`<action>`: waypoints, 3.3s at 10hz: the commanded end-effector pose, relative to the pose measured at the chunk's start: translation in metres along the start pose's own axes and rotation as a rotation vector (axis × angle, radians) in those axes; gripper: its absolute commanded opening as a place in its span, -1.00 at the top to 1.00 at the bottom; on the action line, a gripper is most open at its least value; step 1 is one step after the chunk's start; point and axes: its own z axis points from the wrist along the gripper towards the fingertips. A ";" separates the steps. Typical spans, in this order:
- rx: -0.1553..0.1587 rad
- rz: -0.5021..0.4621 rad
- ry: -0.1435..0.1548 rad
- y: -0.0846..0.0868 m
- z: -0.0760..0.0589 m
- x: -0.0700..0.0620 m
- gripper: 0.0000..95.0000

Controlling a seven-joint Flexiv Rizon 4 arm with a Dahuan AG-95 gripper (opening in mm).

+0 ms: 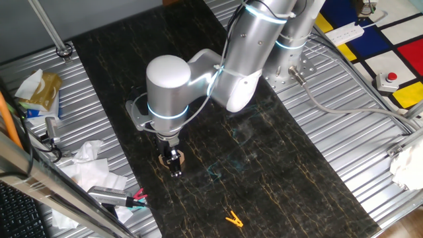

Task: Use the gripper to push the small block from left to right

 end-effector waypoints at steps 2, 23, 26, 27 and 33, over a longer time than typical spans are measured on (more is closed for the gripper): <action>-0.029 0.032 0.002 0.003 0.001 -0.001 -1.00; -0.066 0.176 0.000 0.055 0.013 -0.006 -1.00; -0.071 0.197 0.000 0.063 0.010 -0.008 -1.00; -0.076 0.207 0.000 0.066 0.010 -0.008 -1.00; -0.076 0.241 -0.006 0.081 0.012 -0.008 -1.00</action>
